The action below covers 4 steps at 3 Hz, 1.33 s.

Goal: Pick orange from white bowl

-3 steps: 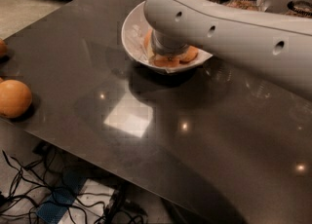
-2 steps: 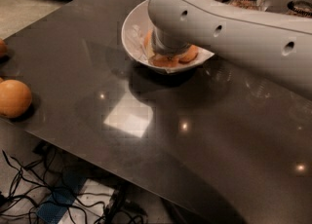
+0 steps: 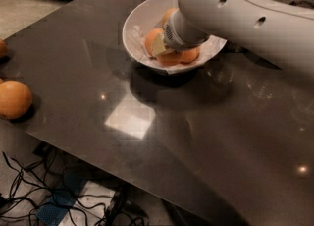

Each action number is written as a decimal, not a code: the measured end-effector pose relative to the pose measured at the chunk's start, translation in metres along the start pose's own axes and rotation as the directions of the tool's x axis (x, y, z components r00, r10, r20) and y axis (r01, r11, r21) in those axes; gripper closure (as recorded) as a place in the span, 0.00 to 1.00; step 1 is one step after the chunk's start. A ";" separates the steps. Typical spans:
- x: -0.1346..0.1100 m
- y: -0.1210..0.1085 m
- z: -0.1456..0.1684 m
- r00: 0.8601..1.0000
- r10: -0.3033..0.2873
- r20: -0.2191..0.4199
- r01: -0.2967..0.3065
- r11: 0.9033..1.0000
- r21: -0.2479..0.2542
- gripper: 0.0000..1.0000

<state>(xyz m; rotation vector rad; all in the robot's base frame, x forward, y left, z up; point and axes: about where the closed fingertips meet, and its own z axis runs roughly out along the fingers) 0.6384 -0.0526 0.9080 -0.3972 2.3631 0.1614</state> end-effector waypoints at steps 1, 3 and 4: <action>-0.008 -0.013 -0.004 0.995 -0.085 0.042 0.086 0.996 -0.036 1.00; -0.020 -0.036 -0.021 0.962 -0.229 0.148 0.244 0.965 -0.092 1.00; -0.024 -0.044 -0.037 0.931 -0.315 0.185 0.338 0.934 -0.114 1.00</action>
Offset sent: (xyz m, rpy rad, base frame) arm 0.0167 -0.0374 0.0253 -0.1740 -0.2389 0.4090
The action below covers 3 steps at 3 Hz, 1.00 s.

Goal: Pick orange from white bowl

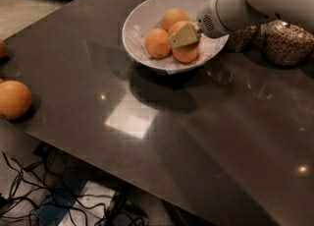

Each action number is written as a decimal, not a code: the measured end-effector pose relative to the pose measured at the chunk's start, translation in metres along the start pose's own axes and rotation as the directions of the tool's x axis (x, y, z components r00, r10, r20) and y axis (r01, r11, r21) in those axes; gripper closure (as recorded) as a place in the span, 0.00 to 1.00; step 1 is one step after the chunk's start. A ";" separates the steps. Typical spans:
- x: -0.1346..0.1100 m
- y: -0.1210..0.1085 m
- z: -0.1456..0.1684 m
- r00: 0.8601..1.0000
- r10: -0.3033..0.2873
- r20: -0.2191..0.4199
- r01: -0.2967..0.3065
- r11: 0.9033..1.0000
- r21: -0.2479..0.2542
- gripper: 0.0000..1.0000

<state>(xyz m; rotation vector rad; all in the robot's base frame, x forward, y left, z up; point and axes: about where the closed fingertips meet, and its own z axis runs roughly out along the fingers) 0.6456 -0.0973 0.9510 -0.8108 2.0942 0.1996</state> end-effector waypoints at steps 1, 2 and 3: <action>0.000 -0.005 -0.016 0.991 -0.132 0.009 0.132 0.991 -0.028 1.00; 0.001 -0.005 -0.026 0.959 -0.282 0.021 0.283 0.958 -0.049 1.00; 0.000 -0.003 -0.026 0.931 -0.364 0.025 0.365 0.930 -0.047 1.00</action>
Offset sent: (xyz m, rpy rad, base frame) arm -0.0233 -0.0251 0.0203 -0.3495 -0.2267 0.4300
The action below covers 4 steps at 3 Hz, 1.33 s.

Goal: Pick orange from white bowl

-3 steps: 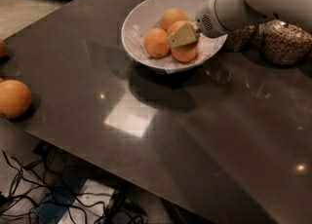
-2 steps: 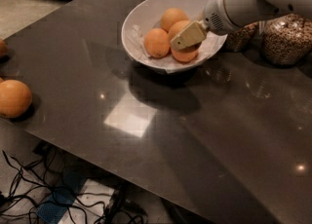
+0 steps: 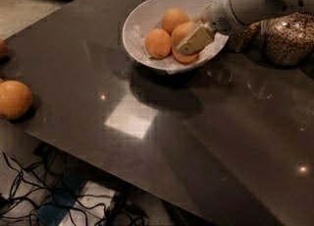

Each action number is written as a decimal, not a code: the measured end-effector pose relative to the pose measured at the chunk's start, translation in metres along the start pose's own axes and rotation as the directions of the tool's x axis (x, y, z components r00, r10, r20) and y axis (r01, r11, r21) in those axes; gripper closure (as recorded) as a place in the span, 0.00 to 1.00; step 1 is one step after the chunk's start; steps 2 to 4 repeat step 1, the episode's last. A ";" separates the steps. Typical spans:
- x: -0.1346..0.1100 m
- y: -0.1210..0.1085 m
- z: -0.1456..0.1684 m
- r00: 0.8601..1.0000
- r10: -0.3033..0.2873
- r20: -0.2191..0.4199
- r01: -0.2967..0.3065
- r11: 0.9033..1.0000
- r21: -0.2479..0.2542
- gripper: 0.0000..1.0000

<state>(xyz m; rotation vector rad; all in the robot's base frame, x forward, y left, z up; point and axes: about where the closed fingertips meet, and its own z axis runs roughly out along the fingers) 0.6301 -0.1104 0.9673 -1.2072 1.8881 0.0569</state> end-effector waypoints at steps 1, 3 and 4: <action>0.000 0.000 0.000 1.000 0.000 0.000 0.000 1.000 0.000 1.00; 0.000 0.000 0.000 1.000 0.000 0.000 0.000 1.000 0.000 1.00; 0.000 0.000 0.000 1.000 0.000 0.000 0.000 1.000 0.000 1.00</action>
Offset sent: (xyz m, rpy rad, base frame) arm 0.0000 0.0000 0.0000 0.0000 0.0000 0.0000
